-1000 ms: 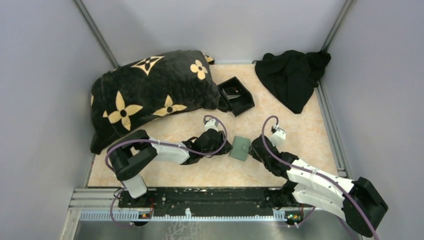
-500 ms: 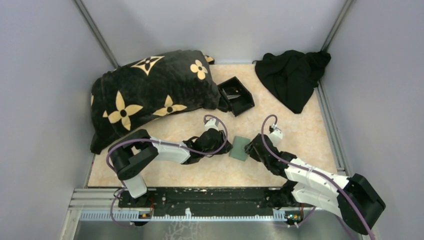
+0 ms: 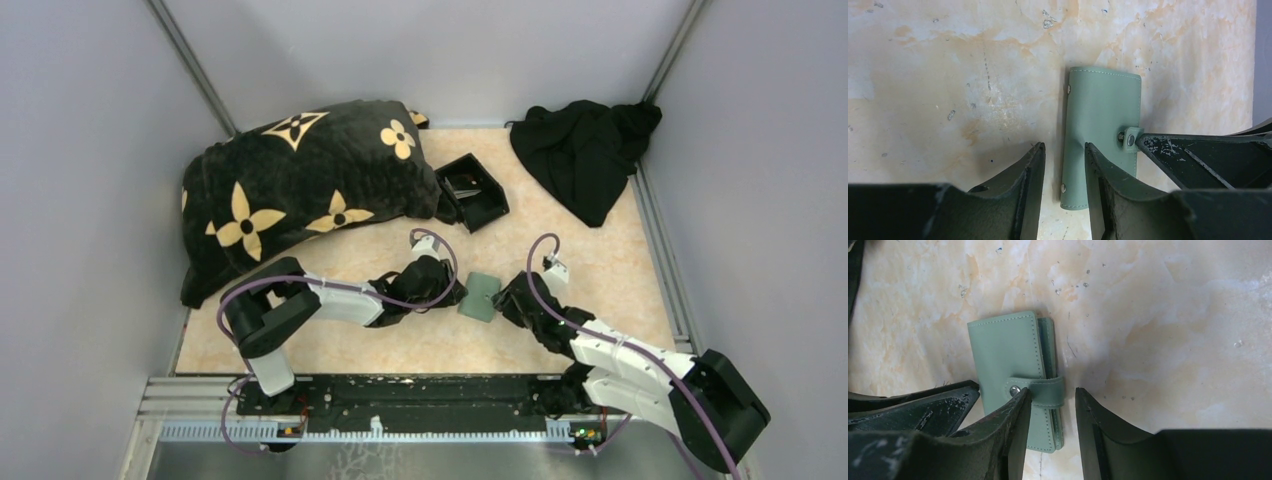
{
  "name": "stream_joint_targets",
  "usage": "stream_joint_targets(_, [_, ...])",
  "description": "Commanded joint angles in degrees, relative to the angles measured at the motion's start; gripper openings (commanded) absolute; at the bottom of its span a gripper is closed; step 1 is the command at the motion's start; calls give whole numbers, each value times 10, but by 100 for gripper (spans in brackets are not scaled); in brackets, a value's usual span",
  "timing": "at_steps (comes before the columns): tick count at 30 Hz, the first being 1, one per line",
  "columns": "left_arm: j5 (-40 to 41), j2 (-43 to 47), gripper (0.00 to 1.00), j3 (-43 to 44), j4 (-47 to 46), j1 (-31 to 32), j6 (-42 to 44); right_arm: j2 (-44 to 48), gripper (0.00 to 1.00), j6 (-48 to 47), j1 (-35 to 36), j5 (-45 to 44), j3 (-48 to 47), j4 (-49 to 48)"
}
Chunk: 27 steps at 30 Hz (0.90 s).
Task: Put the credit cards into the card holder
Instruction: Close the card holder at the center of the board.
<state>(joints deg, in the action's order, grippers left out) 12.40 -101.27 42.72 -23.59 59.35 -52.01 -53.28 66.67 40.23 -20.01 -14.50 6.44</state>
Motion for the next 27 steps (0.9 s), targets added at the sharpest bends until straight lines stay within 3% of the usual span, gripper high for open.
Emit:
stream_joint_targets(1, [-10, -31, 42, -2, 52, -3, 4, 2, 39, 6, -10, 8, 3, -27])
stream_joint_targets(27, [-23, -43, 41, 0, 50, -3, -2, -20, 39, 9, -19, 35, 13, -90])
